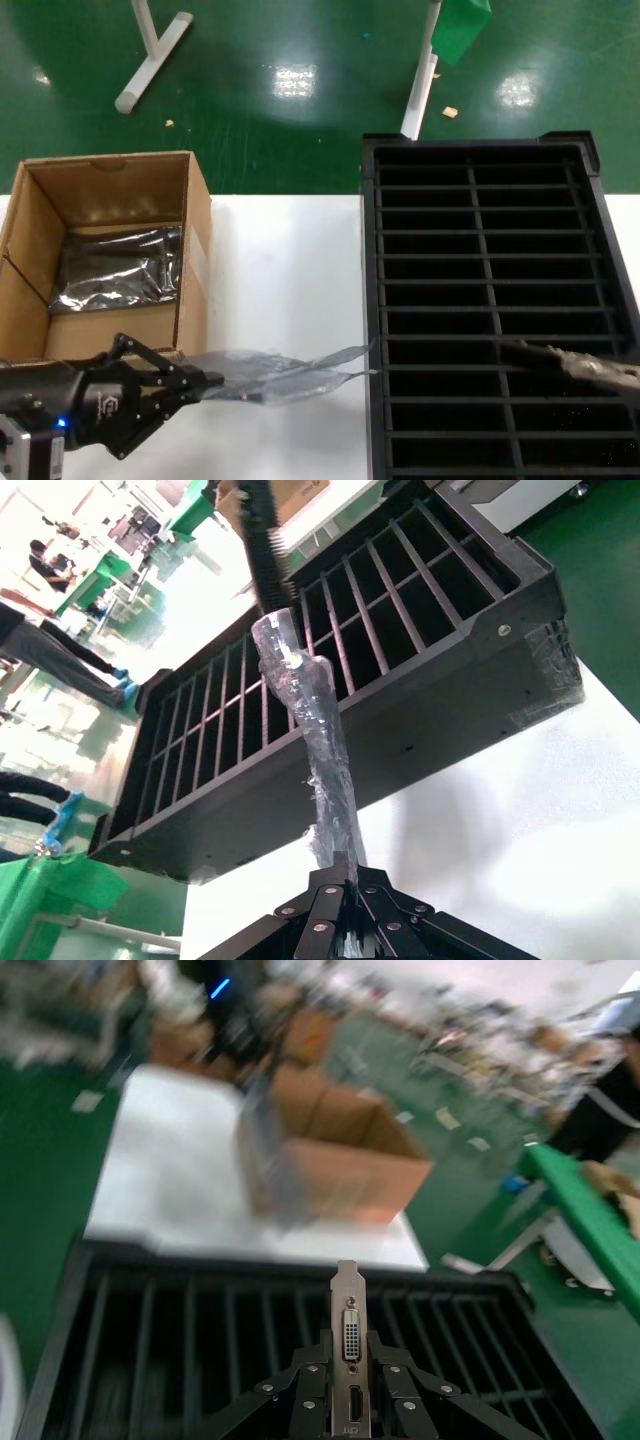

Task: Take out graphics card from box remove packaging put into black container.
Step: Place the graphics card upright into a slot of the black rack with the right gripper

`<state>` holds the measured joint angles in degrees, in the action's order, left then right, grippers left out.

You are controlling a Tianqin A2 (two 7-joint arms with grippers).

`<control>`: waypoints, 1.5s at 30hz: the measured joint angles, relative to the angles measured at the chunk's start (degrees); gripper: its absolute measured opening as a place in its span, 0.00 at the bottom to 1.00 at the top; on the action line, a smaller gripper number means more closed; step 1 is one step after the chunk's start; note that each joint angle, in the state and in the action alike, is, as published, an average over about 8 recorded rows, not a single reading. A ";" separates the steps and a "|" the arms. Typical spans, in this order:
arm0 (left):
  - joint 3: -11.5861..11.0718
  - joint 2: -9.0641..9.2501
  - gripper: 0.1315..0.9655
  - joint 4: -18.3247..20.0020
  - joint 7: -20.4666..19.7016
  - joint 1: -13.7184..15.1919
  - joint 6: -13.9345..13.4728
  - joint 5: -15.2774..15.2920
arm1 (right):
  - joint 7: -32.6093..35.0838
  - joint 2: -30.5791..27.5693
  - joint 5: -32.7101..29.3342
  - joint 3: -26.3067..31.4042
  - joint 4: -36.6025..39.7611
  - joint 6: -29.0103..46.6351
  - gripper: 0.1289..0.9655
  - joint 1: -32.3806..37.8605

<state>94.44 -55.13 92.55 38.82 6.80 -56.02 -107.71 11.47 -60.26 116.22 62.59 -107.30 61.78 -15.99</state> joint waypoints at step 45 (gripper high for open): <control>-1.67 7.47 0.01 -24.67 13.81 9.52 -11.93 -4.87 | -25.29 -9.96 -15.18 39.76 4.02 20.23 0.09 50.85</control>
<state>92.77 -47.66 67.88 52.62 16.32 -67.96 -112.58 -13.82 -70.21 101.04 102.35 -103.28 82.01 34.86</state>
